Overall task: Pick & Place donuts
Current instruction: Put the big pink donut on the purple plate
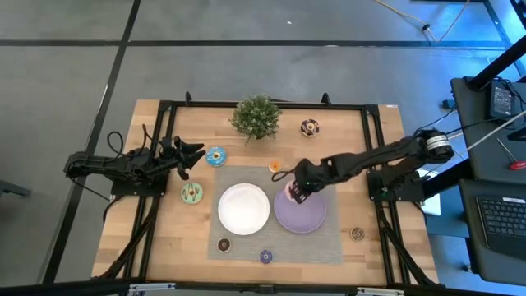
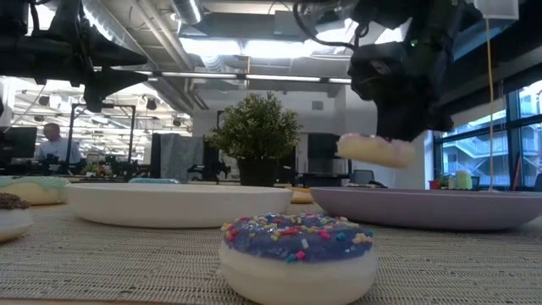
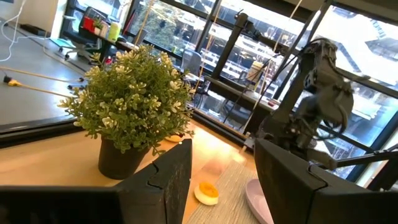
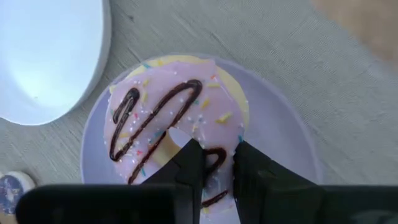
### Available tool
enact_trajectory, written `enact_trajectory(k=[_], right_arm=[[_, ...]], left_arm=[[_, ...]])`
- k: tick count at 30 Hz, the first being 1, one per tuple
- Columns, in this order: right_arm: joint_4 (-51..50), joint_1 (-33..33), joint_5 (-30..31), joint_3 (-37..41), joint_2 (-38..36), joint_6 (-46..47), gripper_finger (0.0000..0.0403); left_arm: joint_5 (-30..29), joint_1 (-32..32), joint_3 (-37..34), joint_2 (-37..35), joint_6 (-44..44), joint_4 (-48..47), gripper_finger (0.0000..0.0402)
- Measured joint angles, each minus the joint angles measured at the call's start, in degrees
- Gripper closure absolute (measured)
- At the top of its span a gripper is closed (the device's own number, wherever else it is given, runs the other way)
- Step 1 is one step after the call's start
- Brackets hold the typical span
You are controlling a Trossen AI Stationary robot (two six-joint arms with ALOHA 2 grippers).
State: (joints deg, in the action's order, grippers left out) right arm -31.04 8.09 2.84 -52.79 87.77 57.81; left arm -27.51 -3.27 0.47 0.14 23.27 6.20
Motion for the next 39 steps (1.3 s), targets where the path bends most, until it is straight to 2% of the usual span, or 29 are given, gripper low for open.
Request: enact_trajectory(k=[8,15,19,28,32,39], right_arm=[[2.0,1.6,0.0,0.5,3.1,0.5,0.0334],[2.2,1.6,-2.6,0.6,6.0,2.0,0.0331],[2.1,1.5,-2.5,0.6,6.3,2.2,0.0304],[1.2,1.5,-2.5,0.6,6.3,3.3,0.0205],[1.1,1.5,-2.9,0.6,5.4,3.3,0.0187],[-3.4,0.9,-2.4,0.5,0.0,3.5,0.0181]], left_arm=[[0.1,0.0,0.0,0.0,0.0,0.0,0.0233],[0.1,0.0,0.0,0.0,0.0,0.0,0.0233],[0.1,0.0,0.0,0.0,0.0,0.0,0.0233],[0.2,0.0,0.0,0.0,0.0,0.0,0.0233],[0.2,0.0,0.0,0.0,0.0,0.0,0.0233],[0.1,0.0,0.0,0.0,0.0,0.0,0.0233]])
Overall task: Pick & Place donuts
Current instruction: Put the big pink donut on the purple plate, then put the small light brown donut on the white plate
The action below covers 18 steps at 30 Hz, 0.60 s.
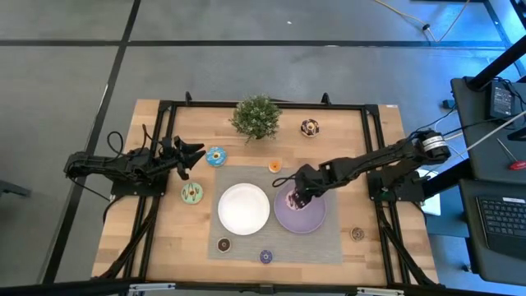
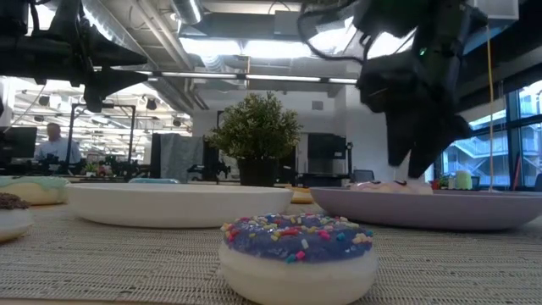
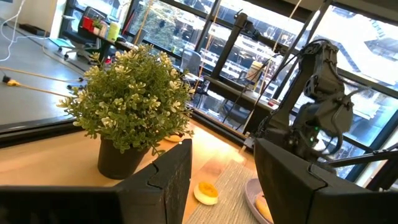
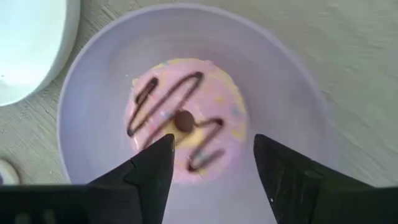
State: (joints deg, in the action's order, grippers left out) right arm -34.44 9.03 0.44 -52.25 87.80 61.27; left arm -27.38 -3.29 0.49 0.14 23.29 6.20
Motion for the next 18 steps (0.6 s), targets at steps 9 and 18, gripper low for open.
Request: enact_trajectory(k=[9,18], right_arm=[[-5.1,-3.6,1.5,0.0,-11.7,-2.1,0.0181],[-8.9,0.4,-6.6,-0.1,-18.4,-4.5,0.0181]], left_arm=[[0.0,0.0,0.0,0.0,0.1,0.0,0.0233],[0.8,0.0,0.0,0.0,0.0,0.0,0.0233]])
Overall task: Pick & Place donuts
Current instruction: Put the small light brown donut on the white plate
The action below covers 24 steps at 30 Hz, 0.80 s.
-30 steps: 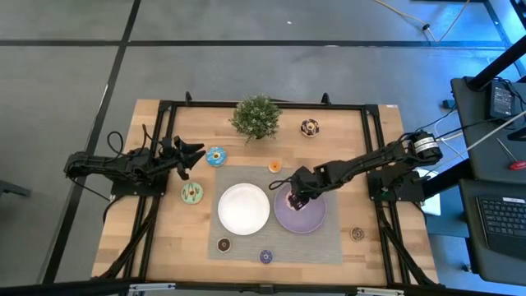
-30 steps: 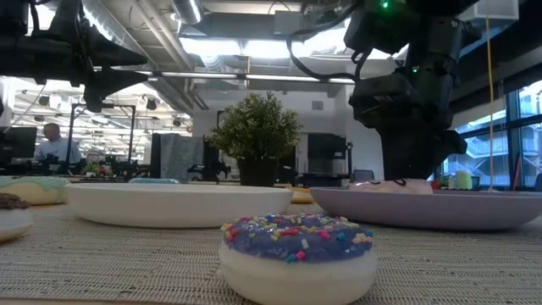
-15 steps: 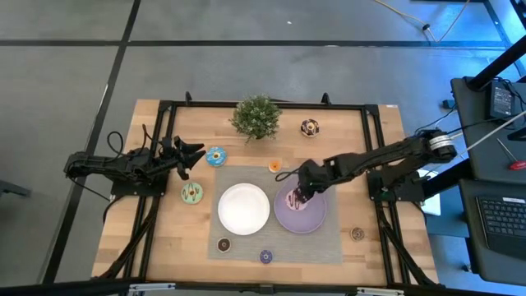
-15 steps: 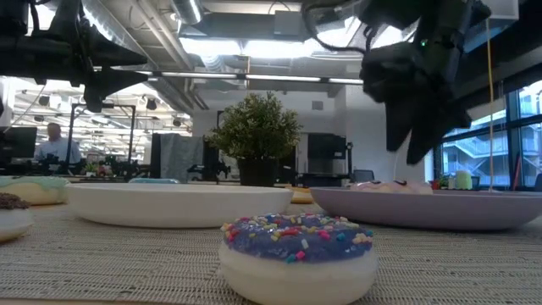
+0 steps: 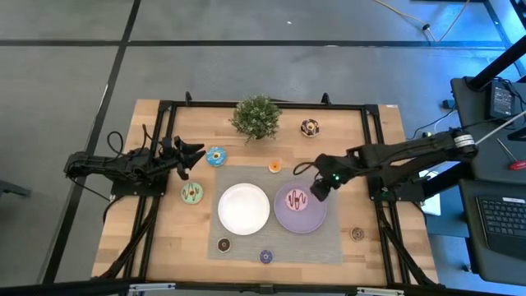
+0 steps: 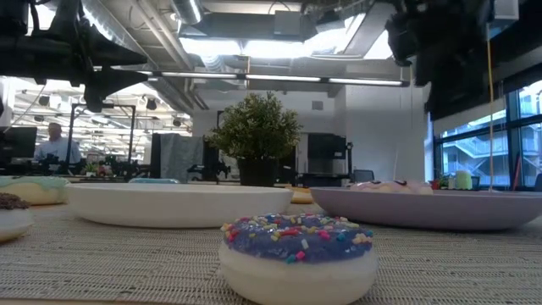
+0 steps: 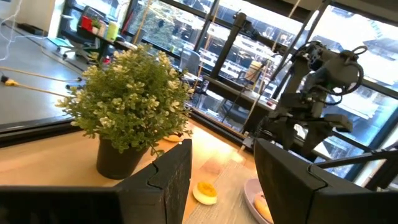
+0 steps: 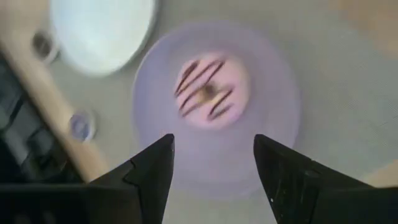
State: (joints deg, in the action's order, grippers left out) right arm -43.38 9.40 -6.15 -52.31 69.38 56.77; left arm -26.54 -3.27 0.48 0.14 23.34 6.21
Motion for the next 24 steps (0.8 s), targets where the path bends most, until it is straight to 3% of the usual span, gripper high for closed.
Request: enact_trajectory(k=[3,8,17,24], right_arm=[[-2.4,2.8,-7.4,0.0,-0.1,4.5,0.0181],[-7.8,9.0,-16.5,0.0,0.3,22.0,0.0181],[-10.8,21.9,-11.5,0.0,0.4,39.6,0.0181],[-19.8,28.6,-8.5,0.0,0.8,57.0,0.0181]], left_arm=[[2.0,0.0,0.0,0.0,0.0,0.0,0.0233],[2.2,0.0,0.0,0.0,-1.1,0.0,0.0233],[2.3,0.0,0.0,0.0,-1.6,0.1,0.0233],[2.2,0.0,0.0,0.0,-1.6,0.1,0.0233]])
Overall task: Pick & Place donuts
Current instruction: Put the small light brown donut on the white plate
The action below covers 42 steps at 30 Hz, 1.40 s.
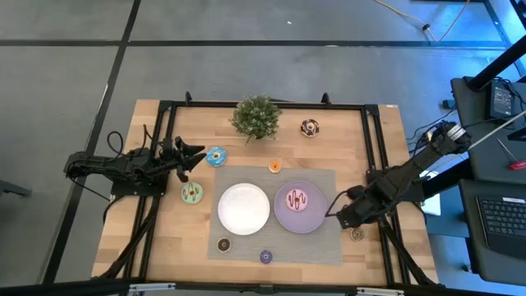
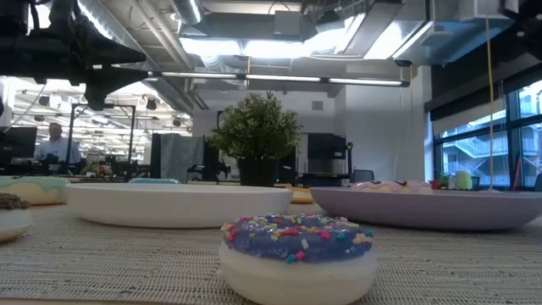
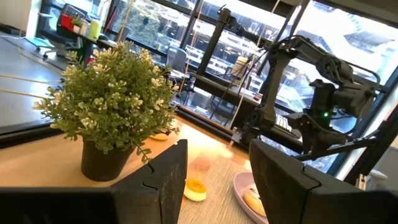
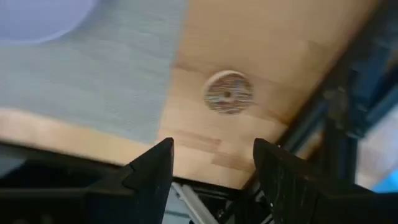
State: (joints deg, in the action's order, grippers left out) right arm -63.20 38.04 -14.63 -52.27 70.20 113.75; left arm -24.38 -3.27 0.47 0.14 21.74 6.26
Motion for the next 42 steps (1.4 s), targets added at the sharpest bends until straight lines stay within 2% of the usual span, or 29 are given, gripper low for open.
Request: enact_trajectory(k=[3,8,11,15,21,38,42], right_arm=[[-0.6,1.8,1.9,0.0,1.2,4.4,0.0181],[-0.3,3.3,3.0,0.4,5.3,4.9,0.0191],[3.1,3.9,3.0,2.2,7.4,4.7,0.0205],[8.7,5.1,3.2,6.4,8.2,5.9,0.0225],[9.2,6.9,2.6,8.7,7.9,7.1,0.0243],[14.0,10.7,1.0,8.7,12.2,9.8,0.0244],[14.0,10.7,1.0,8.7,12.2,9.1,0.0244]], left_arm=[[-0.1,0.0,0.0,0.0,0.0,0.2,0.0233],[-0.1,0.0,0.0,0.0,-0.5,0.7,0.0233],[-0.2,0.0,0.0,0.0,-0.5,0.9,0.0233],[-0.2,0.0,0.0,0.0,-0.5,0.9,0.0233],[-0.1,0.0,0.0,0.0,-0.5,0.9,0.0233],[-0.1,0.0,0.0,0.0,-0.9,1.3,0.0233],[2.8,-0.1,0.3,0.2,-1.0,0.2,0.0233]])
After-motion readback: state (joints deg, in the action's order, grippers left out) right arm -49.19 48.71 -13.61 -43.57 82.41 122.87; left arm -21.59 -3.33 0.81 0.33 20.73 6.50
